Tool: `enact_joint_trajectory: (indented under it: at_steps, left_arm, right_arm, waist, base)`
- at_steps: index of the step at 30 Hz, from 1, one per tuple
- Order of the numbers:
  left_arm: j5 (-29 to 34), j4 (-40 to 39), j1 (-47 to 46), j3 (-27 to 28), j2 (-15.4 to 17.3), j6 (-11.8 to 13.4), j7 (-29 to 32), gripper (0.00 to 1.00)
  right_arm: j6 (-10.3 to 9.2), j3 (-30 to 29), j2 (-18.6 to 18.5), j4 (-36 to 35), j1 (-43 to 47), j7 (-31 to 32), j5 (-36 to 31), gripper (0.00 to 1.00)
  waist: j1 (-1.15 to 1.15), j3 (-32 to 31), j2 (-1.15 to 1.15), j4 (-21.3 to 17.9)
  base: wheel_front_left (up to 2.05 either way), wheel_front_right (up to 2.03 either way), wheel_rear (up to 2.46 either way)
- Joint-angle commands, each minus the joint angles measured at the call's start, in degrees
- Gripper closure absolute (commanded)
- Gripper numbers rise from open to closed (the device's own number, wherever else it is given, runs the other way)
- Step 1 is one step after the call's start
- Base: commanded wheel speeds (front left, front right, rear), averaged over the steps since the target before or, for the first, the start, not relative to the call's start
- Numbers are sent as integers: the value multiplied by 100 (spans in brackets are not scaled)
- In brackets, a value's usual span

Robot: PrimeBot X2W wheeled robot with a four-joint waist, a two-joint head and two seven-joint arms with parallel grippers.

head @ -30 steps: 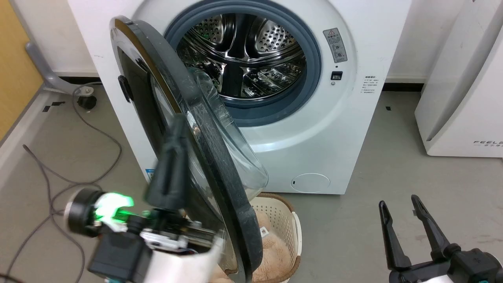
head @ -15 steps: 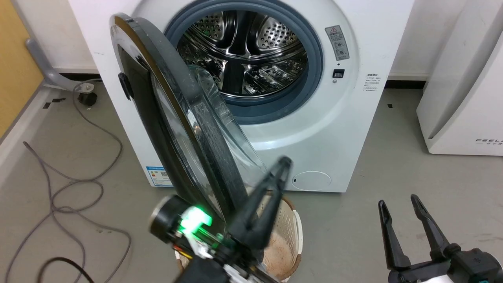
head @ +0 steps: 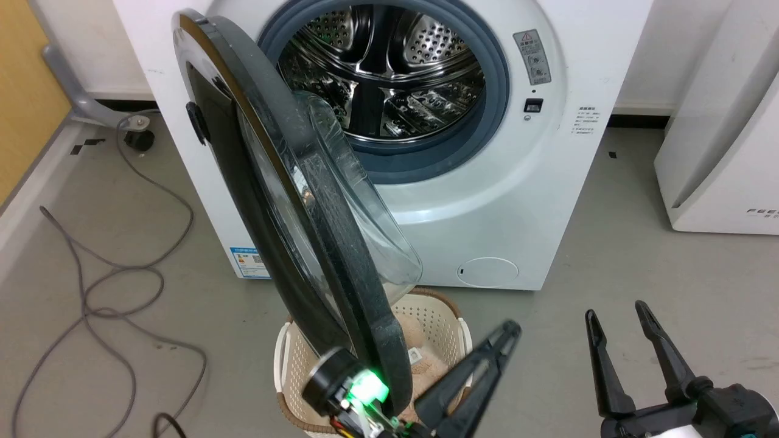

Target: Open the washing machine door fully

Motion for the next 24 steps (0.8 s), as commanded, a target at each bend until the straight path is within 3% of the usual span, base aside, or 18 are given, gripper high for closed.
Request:
enact_joint_trajectory:
  at_steps: [1,10,24]
  left_arm:
    - [30,92,89,-59,27,-29,-24,100]
    - [60,711,117,-67,26,143,-24,100]
    - [-198,1577,116,455,68,446,-24,100]
  right_arm:
    - [3,9,27,-2,-22,-23,56,0]
    - [3,26,27,35,-124,-23,47,0]
    - [3,-6,27,103,-160,-23,-4,0]
  waist:
    - [0,29,0,8]
    - [0,141,0,-3]
    - [0,216,0,124]
  base:
    - [0,0,0]
    - [0,0,0]
    - [0,0,0]
